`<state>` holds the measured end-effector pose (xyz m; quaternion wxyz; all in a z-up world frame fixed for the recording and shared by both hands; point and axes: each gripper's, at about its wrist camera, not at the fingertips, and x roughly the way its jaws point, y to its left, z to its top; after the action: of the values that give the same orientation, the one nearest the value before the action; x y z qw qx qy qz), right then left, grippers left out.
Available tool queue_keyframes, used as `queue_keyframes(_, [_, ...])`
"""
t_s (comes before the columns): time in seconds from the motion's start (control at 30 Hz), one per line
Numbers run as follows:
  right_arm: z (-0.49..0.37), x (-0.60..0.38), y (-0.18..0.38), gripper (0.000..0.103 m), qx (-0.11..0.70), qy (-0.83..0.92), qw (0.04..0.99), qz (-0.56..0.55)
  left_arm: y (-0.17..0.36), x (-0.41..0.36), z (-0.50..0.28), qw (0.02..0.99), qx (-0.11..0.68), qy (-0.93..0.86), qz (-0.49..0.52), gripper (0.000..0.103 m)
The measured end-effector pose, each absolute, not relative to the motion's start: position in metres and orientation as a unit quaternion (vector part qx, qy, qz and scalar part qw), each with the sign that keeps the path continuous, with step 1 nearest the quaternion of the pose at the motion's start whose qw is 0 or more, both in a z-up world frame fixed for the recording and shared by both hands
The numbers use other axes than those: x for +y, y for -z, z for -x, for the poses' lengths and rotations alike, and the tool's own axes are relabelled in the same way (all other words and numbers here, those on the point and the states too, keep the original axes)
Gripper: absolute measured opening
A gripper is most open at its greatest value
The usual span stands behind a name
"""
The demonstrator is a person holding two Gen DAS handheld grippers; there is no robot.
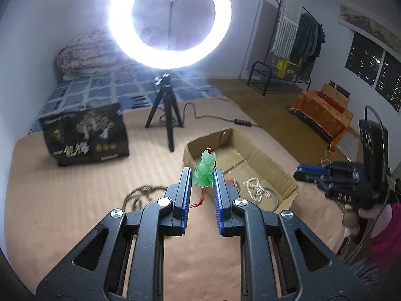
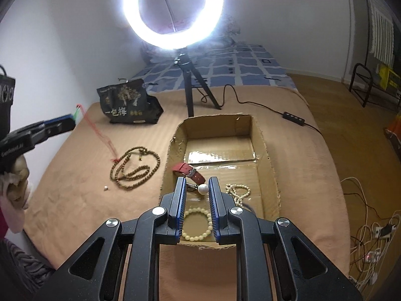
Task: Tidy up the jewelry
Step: 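Lift the jade pendant toward the box with the left tool while the right tool carries the earring, then lower the jade pendant into the box and open the left tool while the right tool releases the earring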
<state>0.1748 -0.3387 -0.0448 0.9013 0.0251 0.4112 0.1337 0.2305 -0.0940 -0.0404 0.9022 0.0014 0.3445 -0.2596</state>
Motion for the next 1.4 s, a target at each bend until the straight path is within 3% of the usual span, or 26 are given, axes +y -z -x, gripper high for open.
queue_keyframes(0.67, [-0.200, -0.358, 0.067, 0.016, 0.424, -0.112, 0.898, -0.036, 0.060, -0.177, -0.303, 0.897, 0.352, 0.268, 0.001, 0.016])
queue_keyframes(1.3, [-0.212, -0.355, 0.081, 0.016, 0.434, -0.118, 0.893, -0.028, 0.077, -0.207, -0.320, 0.891, 0.373, 0.257, -0.017, 0.016])
queue_keyframes(1.4, [-0.212, -0.354, 0.083, 0.027, 0.437, -0.116, 0.891, -0.023, 0.078, -0.208, -0.321, 0.891, 0.375, 0.257, -0.018, 0.016])
